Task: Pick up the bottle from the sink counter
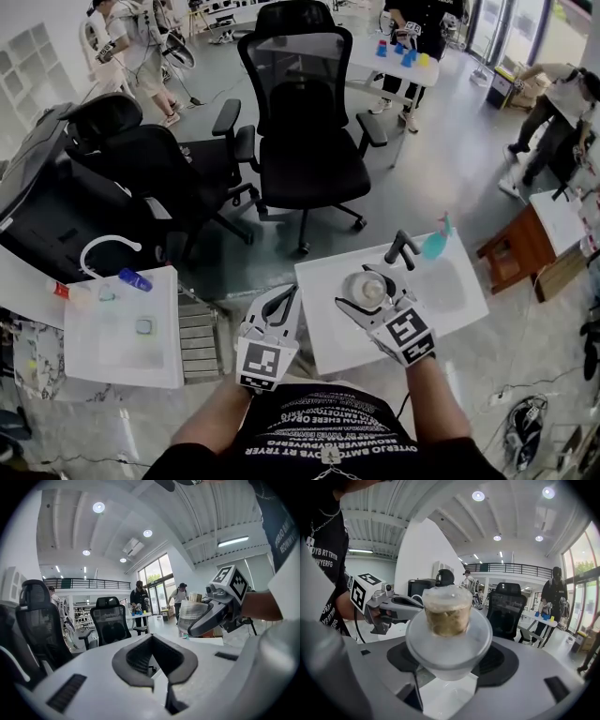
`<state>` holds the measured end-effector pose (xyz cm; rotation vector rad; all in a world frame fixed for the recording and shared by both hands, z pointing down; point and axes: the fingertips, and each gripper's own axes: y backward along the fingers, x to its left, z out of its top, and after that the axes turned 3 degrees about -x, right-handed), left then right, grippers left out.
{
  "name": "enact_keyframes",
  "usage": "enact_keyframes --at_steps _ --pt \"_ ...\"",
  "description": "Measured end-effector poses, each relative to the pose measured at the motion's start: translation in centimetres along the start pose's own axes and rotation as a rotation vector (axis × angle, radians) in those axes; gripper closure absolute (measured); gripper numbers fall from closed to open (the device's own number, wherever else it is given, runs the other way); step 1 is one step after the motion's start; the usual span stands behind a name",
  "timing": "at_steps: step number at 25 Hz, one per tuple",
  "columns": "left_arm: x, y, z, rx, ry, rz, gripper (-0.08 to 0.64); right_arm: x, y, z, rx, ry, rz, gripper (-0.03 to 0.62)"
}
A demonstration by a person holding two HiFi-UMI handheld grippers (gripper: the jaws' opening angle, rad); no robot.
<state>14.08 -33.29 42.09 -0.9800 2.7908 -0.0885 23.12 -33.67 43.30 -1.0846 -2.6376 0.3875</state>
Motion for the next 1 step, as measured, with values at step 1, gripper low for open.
enact_keyframes --at_steps 1 --pt "-0.11 0.12 0.07 -0.001 0.000 0.002 0.558 0.09 0.14 0.07 -0.002 0.000 0.001 0.258"
